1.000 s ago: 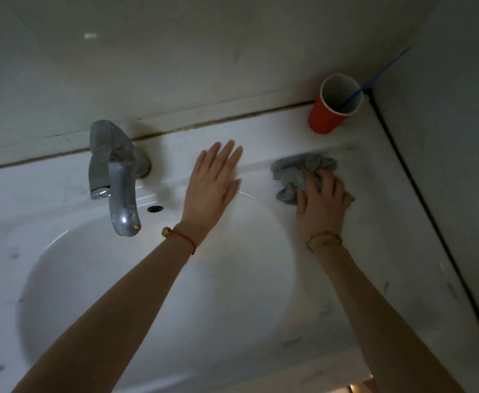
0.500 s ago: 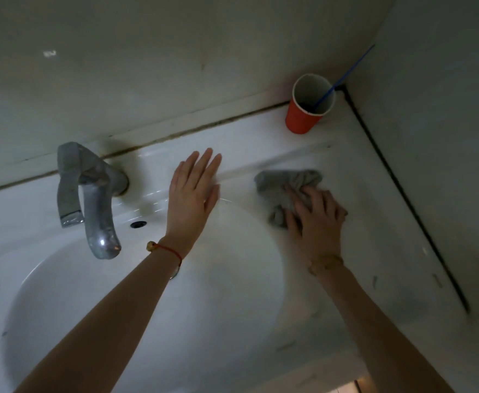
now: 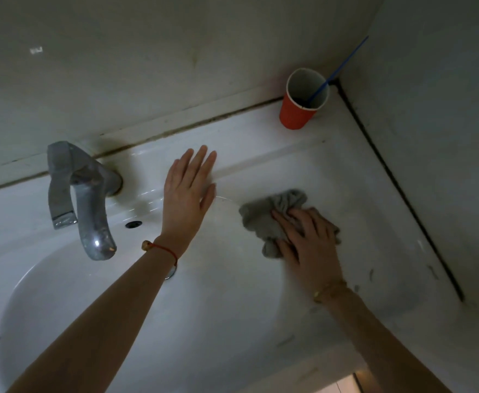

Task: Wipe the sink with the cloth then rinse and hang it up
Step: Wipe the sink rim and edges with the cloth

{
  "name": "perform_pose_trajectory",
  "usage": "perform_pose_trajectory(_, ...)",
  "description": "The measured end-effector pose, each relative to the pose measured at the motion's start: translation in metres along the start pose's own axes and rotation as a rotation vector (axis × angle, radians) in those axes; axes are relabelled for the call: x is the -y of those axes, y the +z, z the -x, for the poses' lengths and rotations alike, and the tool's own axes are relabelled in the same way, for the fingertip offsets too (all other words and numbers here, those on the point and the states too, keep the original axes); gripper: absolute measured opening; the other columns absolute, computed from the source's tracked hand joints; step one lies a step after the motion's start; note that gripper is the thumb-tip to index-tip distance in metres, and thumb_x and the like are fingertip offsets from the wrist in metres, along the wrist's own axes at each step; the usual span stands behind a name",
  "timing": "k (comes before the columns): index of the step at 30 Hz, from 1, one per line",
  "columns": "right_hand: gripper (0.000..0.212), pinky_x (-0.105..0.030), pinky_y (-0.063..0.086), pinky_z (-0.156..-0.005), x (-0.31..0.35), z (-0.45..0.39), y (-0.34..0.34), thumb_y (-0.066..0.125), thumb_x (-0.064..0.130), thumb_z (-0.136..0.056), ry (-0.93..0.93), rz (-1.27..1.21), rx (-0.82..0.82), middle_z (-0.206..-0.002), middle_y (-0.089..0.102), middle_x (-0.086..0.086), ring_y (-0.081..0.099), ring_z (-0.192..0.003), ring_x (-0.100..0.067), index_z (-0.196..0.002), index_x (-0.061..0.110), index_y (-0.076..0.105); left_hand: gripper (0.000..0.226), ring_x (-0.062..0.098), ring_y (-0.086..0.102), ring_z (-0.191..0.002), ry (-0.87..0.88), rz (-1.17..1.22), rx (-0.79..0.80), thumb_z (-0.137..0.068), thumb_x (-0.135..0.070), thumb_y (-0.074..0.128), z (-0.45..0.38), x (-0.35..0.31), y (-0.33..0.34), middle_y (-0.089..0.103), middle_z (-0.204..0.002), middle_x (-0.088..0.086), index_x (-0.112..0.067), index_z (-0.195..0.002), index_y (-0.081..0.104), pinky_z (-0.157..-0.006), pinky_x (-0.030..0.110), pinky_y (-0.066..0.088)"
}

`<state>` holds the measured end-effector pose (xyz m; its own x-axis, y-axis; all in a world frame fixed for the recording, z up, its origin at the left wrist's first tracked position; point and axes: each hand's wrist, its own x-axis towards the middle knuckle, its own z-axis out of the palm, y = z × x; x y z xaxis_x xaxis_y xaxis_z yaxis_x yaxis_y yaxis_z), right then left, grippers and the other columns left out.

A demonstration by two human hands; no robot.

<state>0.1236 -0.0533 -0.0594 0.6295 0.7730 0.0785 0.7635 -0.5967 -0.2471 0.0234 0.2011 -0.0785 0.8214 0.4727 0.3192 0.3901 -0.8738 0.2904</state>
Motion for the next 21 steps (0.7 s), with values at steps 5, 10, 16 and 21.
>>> perform_pose_trajectory(5,0.044,-0.045,0.033,-0.101,-0.046,-0.074,-0.013,0.044,0.036,-0.095,0.241,0.154,-0.039,-0.139,0.047,-0.017,0.044,-0.123,-0.037,-0.135,0.020,0.051,0.055,0.021,0.018,-0.152,0.014,-0.017,-0.002,-0.104,-0.027,0.047,0.000,0.003,0.001,0.026,-0.162,0.000,-0.021,-0.155,0.028,-0.124,0.044,0.016)
perform_pose_trajectory(10,0.047,-0.046,0.034,-0.098,-0.021,-0.078,-0.005,0.045,0.041,-0.095,0.320,0.157,-0.029,-0.138,0.045,-0.019,0.043,-0.121,-0.037,-0.134,0.016,0.050,0.054,0.019,0.016,-0.152,0.006,-0.002,0.003,-0.104,-0.027,0.046,0.000,0.003,-0.001,0.025,-0.163,-0.002,-0.022,-0.155,0.027,-0.125,0.043,0.015)
perform_pose_trajectory(16,0.052,-0.042,0.035,-0.099,-0.042,-0.020,-0.015,0.037,0.047,-0.094,0.075,0.175,0.033,-0.133,0.049,-0.014,0.040,-0.119,-0.031,-0.140,0.025,0.044,0.055,0.018,0.015,-0.153,-0.008,0.005,0.010,-0.104,-0.029,0.046,0.001,0.003,0.001,0.024,-0.163,-0.003,-0.023,-0.155,0.026,-0.125,0.040,0.011)
perform_pose_trajectory(21,0.048,-0.048,0.036,-0.100,-0.037,-0.064,-0.010,0.047,0.041,-0.095,0.369,0.158,-0.037,-0.139,0.045,-0.021,0.045,-0.121,-0.040,-0.136,0.016,0.050,0.056,0.018,0.014,-0.153,0.001,-0.004,0.014,-0.104,-0.030,0.046,0.000,0.002,0.000,0.024,-0.163,-0.002,-0.022,-0.155,0.026,-0.126,0.040,0.011)
